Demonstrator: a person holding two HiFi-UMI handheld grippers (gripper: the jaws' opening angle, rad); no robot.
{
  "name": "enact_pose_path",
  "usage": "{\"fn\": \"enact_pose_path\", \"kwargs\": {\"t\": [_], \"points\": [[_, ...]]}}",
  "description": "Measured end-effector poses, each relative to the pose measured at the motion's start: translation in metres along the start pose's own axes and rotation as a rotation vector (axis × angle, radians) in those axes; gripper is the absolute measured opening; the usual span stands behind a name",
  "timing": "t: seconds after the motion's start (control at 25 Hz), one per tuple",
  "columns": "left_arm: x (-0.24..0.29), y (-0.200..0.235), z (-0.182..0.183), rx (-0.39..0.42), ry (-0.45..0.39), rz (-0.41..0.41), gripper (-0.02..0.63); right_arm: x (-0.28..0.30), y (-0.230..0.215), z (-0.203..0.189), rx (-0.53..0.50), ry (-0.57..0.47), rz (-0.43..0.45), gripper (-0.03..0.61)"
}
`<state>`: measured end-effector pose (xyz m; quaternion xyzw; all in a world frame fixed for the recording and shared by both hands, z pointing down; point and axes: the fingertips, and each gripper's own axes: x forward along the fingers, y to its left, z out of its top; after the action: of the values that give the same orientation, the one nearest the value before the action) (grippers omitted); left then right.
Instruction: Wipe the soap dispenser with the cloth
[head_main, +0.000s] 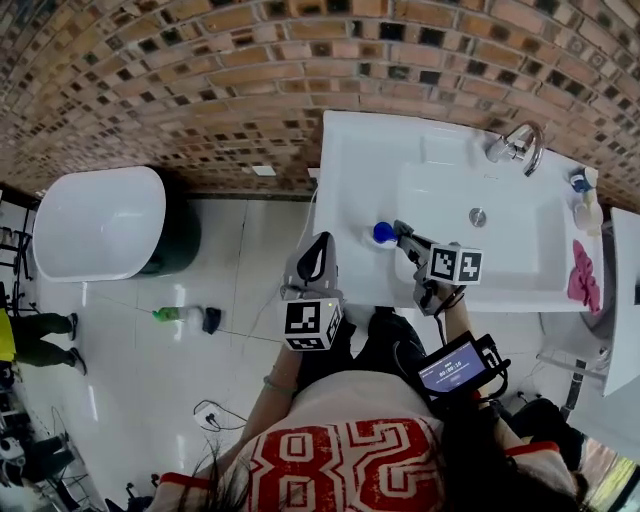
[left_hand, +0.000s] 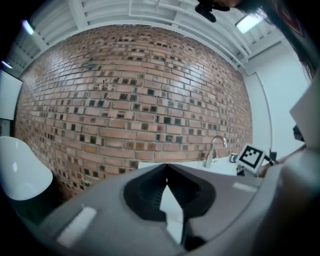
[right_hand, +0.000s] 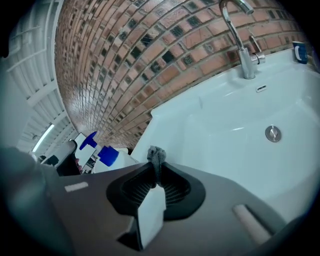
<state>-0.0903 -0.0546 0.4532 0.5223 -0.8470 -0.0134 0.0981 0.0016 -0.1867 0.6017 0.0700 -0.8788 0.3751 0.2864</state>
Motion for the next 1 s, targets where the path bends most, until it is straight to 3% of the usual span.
{"fn": "enact_pose_path", "kwargs": {"t": [0.16,0.52,0.68,1.0], "points": [[0.0,-0.007,-0.006,-0.072,0.002,0.1,0.003,0.007,-0.01,-0.017,-0.036,0.105,0.048,0.051],[-0.002,-0.016,-0.018,-0.104,0.01,0.266,0.003,0.019,-0.019,-0.04,-0.118,0.279,0.147,0.051],[0.0,-0.019,-0.019,-0.103,0.001,0.311,0.003,0.013,-0.013,-0.015,-0.139,0.265,0.201,0.051],[0.004,-0.027,-0.017,-0.099,-0.006,0.356,0.003,-0.003,0.049,0.049,-0.277,0.2,0.383,0.051]]}}
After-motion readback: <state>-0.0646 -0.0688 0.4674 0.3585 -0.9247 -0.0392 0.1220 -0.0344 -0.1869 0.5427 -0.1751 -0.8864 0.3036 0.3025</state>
